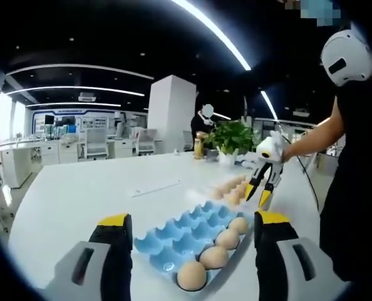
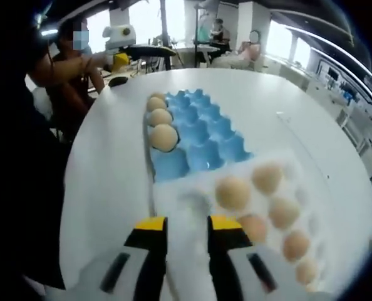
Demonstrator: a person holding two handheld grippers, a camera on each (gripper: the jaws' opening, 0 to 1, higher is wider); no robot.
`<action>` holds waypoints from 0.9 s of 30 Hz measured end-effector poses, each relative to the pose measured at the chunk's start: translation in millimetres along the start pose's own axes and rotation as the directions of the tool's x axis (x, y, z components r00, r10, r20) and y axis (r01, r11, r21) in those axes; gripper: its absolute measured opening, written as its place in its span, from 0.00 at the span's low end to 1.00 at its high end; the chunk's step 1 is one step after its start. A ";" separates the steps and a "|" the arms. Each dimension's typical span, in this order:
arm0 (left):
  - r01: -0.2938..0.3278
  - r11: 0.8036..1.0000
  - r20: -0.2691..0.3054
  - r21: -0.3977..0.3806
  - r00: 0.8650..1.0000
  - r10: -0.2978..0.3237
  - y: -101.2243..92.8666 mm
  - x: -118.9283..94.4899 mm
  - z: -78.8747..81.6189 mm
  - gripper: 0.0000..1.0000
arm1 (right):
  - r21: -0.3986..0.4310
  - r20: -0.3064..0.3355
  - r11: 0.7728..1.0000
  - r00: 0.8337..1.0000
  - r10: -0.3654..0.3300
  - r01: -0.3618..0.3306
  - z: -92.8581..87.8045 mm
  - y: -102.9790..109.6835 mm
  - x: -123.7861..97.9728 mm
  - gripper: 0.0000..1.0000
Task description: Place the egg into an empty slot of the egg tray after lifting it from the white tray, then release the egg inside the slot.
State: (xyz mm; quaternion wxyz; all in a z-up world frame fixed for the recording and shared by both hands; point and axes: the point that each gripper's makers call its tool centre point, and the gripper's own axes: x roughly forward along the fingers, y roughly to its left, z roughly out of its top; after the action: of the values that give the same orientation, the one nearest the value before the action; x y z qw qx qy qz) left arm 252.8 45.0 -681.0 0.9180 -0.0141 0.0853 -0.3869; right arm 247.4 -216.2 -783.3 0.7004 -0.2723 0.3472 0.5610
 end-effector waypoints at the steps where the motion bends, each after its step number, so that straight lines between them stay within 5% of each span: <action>1: -0.001 1.000 0.000 -0.002 1.000 0.001 0.3 0.1 -0.2 0.79 | 0.004 0.000 1.000 1.000 -0.004 0.004 -3.0 -0.8 -2.3 0.25; 27: 0.005 1.000 0.000 0.005 1.000 -0.005 -2.2 4.1 0.8 0.78 | 0.082 -0.103 0.985 0.984 -0.143 0.151 -71.3 -28.7 -56.4 0.26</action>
State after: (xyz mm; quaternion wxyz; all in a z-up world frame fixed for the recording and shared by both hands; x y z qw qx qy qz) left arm 254.2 40.5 -680.6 0.9171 -0.0120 0.0845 -0.3895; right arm 255.2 -311.2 -782.4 0.7339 -0.2922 0.3843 0.4779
